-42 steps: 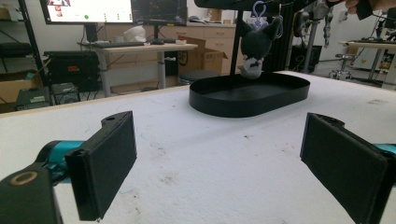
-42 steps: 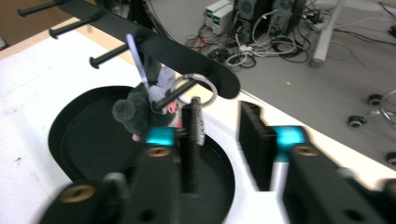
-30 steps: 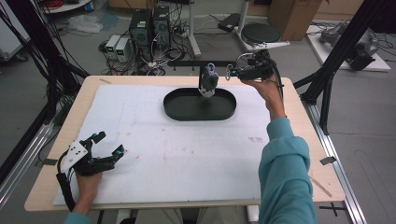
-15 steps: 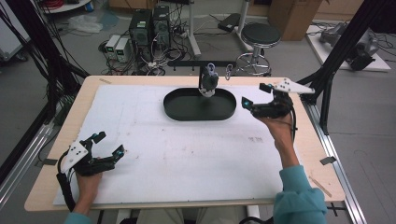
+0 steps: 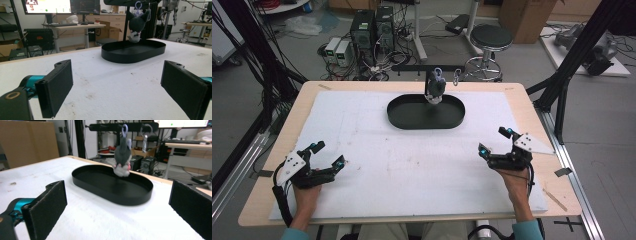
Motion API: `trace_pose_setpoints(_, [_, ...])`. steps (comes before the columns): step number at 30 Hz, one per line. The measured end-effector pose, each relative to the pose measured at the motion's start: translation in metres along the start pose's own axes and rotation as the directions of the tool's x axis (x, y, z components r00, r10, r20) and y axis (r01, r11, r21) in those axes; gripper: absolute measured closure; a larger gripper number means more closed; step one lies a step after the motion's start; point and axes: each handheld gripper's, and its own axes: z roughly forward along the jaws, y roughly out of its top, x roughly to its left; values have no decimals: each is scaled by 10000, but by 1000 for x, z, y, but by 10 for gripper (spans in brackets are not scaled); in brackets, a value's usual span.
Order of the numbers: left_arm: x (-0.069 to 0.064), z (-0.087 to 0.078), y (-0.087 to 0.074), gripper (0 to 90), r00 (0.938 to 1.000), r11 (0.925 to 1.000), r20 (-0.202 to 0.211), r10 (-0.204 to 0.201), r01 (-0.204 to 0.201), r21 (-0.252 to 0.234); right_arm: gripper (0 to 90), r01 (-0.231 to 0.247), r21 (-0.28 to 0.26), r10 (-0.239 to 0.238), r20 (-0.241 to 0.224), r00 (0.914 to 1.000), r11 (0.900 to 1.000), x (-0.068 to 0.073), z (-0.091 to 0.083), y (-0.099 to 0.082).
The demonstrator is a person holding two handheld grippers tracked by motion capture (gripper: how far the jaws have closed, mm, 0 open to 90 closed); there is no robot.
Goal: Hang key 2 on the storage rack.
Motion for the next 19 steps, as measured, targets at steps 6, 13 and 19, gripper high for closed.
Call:
trace_pose_setpoints(6, [0,0,0,110,10000,10000,-19,5,-5,-8,7,-403,-333,405,82,9991,9986,-2,-14,-30])
trace_pose_setpoints(13, [0,0,0,110,10000,10000,-52,17,-17,-14,7,-282,-577,297,256,9992,9979,0,-15,-50])
trace_pose_setpoints(19, [0,0,0,110,10000,10000,-61,11,-11,-23,7,-282,-370,293,301,9991,9989,0,-13,-50])
